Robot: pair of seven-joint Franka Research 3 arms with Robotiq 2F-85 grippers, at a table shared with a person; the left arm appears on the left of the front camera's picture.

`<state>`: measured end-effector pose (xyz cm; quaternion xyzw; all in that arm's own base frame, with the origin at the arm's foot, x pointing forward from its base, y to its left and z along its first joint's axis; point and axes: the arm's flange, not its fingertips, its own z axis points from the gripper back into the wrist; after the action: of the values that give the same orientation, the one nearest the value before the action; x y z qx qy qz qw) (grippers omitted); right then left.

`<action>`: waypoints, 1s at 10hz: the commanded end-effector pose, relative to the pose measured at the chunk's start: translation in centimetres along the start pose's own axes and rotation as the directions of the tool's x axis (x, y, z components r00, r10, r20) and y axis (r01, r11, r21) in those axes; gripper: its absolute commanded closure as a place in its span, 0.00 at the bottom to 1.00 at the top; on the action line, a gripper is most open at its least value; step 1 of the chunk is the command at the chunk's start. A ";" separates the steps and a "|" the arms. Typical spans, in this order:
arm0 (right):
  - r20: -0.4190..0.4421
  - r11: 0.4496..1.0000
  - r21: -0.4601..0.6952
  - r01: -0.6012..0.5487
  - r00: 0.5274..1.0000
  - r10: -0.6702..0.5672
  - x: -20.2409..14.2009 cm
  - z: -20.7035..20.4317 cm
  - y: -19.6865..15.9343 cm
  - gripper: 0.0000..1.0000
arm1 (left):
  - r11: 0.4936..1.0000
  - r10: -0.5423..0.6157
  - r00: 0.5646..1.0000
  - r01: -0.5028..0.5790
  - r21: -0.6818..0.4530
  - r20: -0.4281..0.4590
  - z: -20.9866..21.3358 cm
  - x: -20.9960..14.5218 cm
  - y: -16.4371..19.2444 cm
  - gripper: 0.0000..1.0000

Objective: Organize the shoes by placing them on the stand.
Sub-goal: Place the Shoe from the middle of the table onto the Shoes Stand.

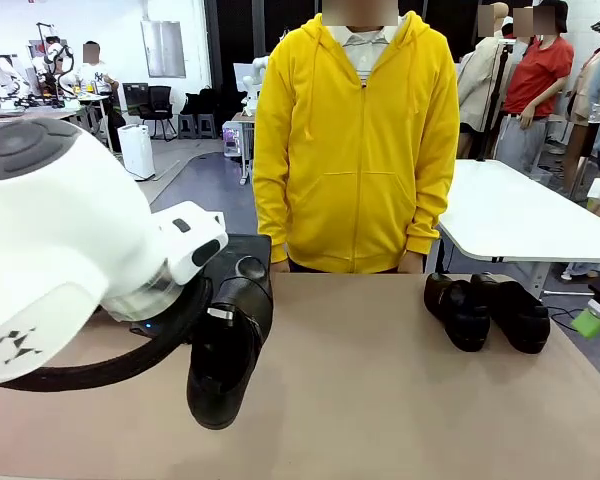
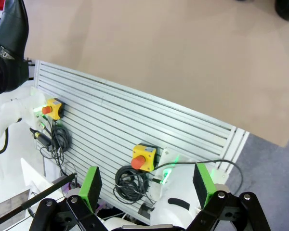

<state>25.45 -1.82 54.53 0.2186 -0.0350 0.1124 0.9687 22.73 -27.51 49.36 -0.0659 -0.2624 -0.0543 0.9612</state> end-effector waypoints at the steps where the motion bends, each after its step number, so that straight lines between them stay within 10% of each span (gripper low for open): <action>1: 0.001 0.999 0.026 -0.026 1.000 0.026 0.2 0.3 0.1 0.00 | 0.999 -0.022 1.000 0.023 -0.024 0.020 -0.1 0.8 -0.4 1.00; 4: 0.001 0.999 0.026 -0.026 1.000 0.026 0.2 0.3 0.1 0.00 | 0.994 0.111 0.991 -0.110 -0.023 0.076 -0.1 1.3 1.3 1.00; 6: 0.001 0.999 0.026 -0.026 1.000 0.026 0.2 0.3 0.1 0.00 | 0.917 0.358 0.849 -0.397 0.023 0.389 -0.4 5.5 9.2 1.00; 8: 0.001 0.999 0.026 -0.026 1.000 0.026 0.2 0.3 0.1 0.00 | 0.978 0.175 0.893 -0.207 0.031 0.414 -3.8 7.4 15.6 1.00; 10: 0.001 0.999 0.026 -0.026 1.000 0.026 0.2 0.3 0.1 0.00 | 0.979 0.188 0.953 -0.200 0.030 0.236 -8.0 9.3 21.1 1.00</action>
<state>25.44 -1.83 54.56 0.2186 -0.0353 0.1126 0.9687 38.21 -10.81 50.15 -0.0524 -0.4048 0.0916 0.9083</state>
